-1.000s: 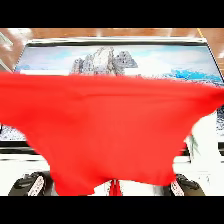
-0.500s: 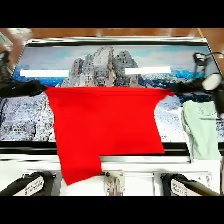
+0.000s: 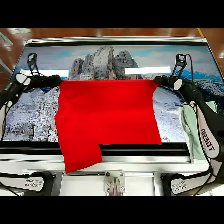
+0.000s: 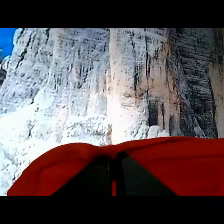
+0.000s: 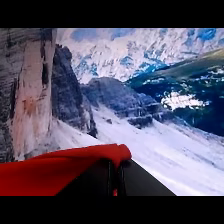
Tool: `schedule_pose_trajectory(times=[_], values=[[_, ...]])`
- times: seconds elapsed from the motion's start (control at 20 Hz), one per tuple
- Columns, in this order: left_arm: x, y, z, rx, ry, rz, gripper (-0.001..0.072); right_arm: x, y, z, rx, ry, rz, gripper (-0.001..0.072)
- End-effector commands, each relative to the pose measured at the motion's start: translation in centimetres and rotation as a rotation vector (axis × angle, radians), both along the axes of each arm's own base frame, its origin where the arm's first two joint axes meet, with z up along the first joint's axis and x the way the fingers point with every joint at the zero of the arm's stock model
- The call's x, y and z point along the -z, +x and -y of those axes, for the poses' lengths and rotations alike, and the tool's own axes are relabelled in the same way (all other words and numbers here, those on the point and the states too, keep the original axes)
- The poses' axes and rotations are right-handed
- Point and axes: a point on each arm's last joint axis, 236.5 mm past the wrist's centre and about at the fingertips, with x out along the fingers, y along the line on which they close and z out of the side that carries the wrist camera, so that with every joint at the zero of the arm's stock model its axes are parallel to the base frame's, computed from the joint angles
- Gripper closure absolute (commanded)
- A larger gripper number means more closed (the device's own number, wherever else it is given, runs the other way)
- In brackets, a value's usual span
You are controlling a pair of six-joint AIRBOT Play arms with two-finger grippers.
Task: Fold the shirts.
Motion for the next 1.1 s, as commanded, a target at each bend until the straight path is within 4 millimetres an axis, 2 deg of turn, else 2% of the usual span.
schedule_pose_trajectory(times=[0.0,0.1,0.2,0.35,0.5,0.6,0.7,0.85,1.05], values=[[2.8,0.9,0.9,0.004,0.004,-0.024,0.0669,2.6,0.1,-0.4,0.013,0.03,-0.042,0.0651],[3.9,-0.3,1.3,0.036,-0.005,-0.086,0.067,3.3,-0.7,-0.7,0.006,0.04,-0.088,0.065],[4.1,-1.9,0.7,0.072,0.013,-0.144,0.067,2.9,-1.7,-1.0,-0.007,0.044,-0.125,0.065],[4.1,-5.8,-0.3,0.136,0.01,-0.283,0.067,2.6,-4.6,-1.7,-0.048,0.044,-0.241,0.0651],[5.8,-11.1,0.2,0.226,-0.024,-0.493,0.067,5.0,-9.1,-2.5,-0.09,0.061,-0.455,0.0651],[7.0,-13.4,0.3,0.255,-0.026,-0.587,0.067,6.8,-11.2,-2.5,-0.103,0.062,-0.56,0.065],[7.8,-14.4,0.5,0.243,-0.049,-0.643,0.067,8.3,-12.2,-2.4,-0.1,0.072,-0.623,0.065],[8.6,-14.6,0.8,0.234,-0.062,-0.669,0.067,9.7,-12.5,-2.9,-0.095,0.101,-0.656,0.0651],[9.2,-14.8,1.6,0.231,-0.069,-0.692,0.0667,8.9,-11.4,-3.4,-0.079,0.14,-0.606,0.0624]])
